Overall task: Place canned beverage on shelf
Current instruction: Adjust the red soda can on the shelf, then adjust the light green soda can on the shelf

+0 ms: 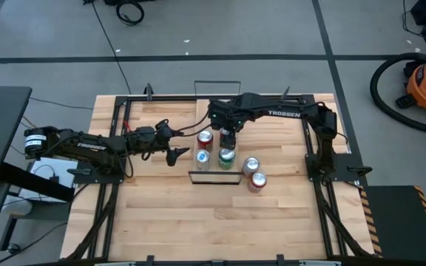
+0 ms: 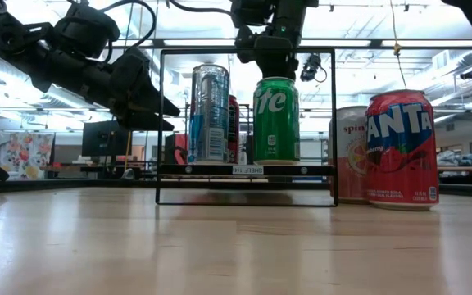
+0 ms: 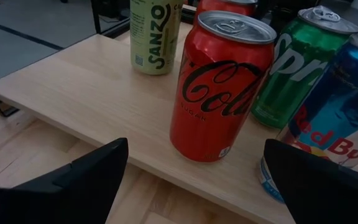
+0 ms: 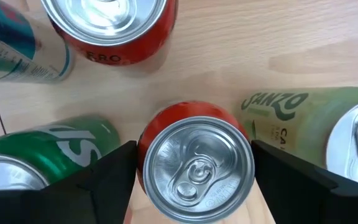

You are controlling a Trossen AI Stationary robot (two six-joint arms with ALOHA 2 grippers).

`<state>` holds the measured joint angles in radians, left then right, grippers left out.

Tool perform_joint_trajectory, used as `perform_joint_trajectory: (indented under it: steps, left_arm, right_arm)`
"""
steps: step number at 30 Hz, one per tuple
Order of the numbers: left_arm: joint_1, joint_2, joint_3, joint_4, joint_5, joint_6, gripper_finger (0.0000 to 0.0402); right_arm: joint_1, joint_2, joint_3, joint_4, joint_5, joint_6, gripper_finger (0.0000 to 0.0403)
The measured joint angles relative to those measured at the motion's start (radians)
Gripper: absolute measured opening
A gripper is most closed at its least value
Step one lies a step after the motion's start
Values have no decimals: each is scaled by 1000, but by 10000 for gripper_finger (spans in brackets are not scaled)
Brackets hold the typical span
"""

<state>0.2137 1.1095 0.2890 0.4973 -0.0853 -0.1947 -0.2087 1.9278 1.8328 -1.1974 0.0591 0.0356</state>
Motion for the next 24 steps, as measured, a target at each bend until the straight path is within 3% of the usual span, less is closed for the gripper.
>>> perform_joint_trajectory:
  steps: [12,24]
  left_arm:
    - [0,0,0,0,0,-5,389]
    - [0,0,0,1,0,-14,389]
  right_arm:
    - [3,0,-1,-2,-1,16,358]
    - [-18,-96,0,9,25,-15,362]
